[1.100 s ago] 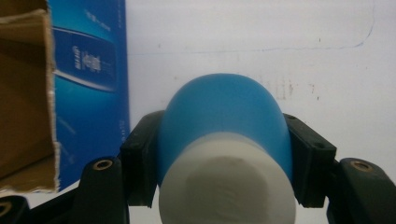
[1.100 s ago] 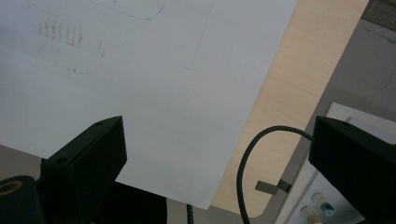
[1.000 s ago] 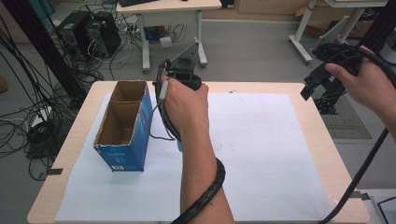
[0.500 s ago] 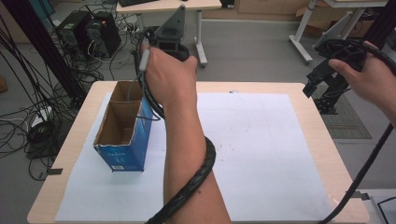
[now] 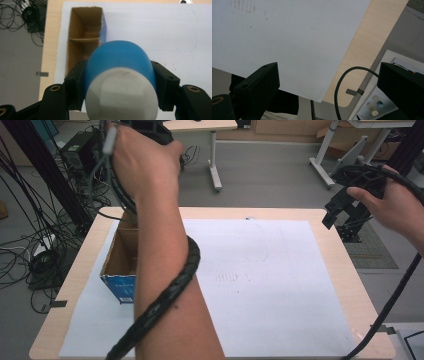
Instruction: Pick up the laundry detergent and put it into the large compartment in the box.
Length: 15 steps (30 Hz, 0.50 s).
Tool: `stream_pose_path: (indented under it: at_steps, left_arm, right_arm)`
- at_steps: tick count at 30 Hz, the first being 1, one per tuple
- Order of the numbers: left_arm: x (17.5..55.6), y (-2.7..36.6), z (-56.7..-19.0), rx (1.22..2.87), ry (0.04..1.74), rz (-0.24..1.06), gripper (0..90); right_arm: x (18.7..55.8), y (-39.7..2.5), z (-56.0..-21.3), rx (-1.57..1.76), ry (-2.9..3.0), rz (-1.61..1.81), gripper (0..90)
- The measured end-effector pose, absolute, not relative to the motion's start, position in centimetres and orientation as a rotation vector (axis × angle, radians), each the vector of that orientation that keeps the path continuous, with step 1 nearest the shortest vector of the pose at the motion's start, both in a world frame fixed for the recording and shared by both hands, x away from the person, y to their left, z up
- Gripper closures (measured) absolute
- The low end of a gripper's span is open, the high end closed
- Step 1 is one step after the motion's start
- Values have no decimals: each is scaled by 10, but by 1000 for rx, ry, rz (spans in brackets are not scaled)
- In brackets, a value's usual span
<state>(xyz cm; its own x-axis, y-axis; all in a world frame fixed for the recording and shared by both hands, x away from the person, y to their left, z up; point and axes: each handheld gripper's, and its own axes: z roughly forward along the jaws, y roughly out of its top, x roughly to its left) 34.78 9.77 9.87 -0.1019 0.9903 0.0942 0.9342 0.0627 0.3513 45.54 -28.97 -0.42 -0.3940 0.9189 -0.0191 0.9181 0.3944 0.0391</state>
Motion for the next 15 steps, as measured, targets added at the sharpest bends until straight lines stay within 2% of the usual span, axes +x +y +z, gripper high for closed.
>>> stream_pose_path:
  at_steps: [6, 15]
  left_arm:
    - [343, 119, 109, 1929, 2181, 518, 383]
    - [351, 143, 103, 1899, 2214, 539, 383]
  right_arm:
    - [456, -285, -4, 1695, 2593, 38, 41]
    - [462, -289, -4, 1716, 2608, 63, 41]
